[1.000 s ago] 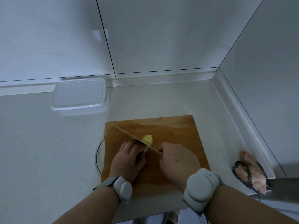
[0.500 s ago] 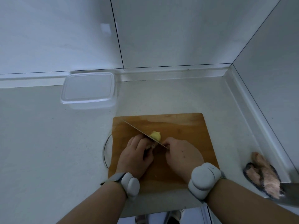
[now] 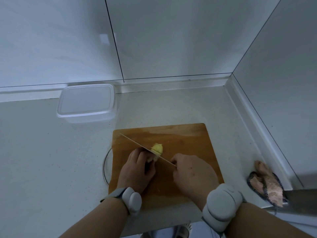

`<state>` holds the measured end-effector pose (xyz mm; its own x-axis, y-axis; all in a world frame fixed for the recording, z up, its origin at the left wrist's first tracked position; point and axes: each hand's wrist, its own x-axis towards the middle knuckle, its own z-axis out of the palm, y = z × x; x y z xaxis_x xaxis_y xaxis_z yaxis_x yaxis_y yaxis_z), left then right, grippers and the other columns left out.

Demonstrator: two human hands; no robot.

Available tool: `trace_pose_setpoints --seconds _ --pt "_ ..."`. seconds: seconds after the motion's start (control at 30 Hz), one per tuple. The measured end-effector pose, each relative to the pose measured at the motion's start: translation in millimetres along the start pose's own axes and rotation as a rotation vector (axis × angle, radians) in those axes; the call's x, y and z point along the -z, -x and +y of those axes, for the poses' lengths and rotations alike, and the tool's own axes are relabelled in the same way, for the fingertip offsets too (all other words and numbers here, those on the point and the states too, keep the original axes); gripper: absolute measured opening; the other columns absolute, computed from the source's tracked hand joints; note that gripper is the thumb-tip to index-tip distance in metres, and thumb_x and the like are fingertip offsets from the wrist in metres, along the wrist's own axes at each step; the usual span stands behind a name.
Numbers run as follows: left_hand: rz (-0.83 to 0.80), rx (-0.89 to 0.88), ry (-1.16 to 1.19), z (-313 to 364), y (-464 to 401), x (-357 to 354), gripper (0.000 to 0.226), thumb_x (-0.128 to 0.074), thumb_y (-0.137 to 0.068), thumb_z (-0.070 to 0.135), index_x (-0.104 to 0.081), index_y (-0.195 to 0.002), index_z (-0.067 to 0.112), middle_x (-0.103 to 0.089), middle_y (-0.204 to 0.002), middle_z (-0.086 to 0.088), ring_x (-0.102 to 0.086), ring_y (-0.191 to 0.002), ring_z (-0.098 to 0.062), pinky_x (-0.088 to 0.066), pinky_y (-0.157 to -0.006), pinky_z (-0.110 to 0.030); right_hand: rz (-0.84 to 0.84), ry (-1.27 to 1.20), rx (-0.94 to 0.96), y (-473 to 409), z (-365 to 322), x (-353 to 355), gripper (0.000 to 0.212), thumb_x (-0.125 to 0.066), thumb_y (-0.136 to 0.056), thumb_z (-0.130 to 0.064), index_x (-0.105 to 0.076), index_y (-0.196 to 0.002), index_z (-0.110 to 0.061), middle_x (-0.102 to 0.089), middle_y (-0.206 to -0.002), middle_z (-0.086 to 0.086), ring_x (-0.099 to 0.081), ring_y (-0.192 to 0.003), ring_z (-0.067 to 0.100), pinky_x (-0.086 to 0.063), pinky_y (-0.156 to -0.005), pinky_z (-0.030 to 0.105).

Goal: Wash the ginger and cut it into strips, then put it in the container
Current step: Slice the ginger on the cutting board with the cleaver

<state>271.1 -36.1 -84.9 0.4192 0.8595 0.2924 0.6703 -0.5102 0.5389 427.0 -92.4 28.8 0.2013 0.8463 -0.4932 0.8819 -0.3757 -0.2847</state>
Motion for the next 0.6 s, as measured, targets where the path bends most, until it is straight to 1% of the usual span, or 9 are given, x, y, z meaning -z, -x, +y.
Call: trace_pose_setpoints --seconds 0.07,0.23,0.43,0.6 --pt "0.002 0.003 -0.007 0 0 0 0.027 -0.051 -0.079 0.039 -0.055 -0.096 0.019 -0.059 -0.095 -0.002 -0.055 -0.082 -0.016 -0.04 -0.062 -0.015 -0.007 0.007 -0.011 -1 0 0 0.018 -0.047 -0.1 -0.024 -0.059 -0.112 -0.028 -0.065 -0.09 -0.006 -0.063 -0.077 0.013 -0.057 -0.075 0.032" --pt "0.017 0.002 -0.013 0 0 0 0.026 -0.05 -0.079 0.039 -0.048 -0.098 0.023 -0.059 -0.094 -0.002 -0.05 -0.083 -0.013 -0.041 -0.062 -0.017 -0.009 0.026 -0.017 -5 -2 -3 0.02 -0.047 -0.099 -0.022 -0.058 -0.115 -0.028 -0.064 -0.092 -0.004 -0.063 -0.079 0.015 -0.057 -0.076 0.034" --pt "0.025 -0.011 -0.022 -1 0 -1 0.026 -0.051 -0.079 0.037 -0.053 -0.094 0.016 -0.059 -0.091 -0.003 -0.047 -0.081 -0.012 -0.039 -0.061 -0.016 -0.036 0.031 -0.016 -15 -6 -6 0.022 -0.048 -0.099 -0.02 -0.057 -0.118 -0.025 -0.064 -0.095 -0.002 -0.064 -0.081 0.018 -0.058 -0.078 0.037" --pt "0.03 -0.024 -0.006 1 -1 0 0.022 -0.052 -0.078 0.035 -0.047 -0.094 0.021 -0.057 -0.089 -0.002 -0.044 -0.08 -0.009 -0.037 -0.061 -0.014 -0.032 0.033 -0.011 -21 -9 -9 0.024 -0.047 -0.099 -0.017 -0.056 -0.121 -0.025 -0.064 -0.096 -0.001 -0.064 -0.082 0.019 -0.057 -0.079 0.037"
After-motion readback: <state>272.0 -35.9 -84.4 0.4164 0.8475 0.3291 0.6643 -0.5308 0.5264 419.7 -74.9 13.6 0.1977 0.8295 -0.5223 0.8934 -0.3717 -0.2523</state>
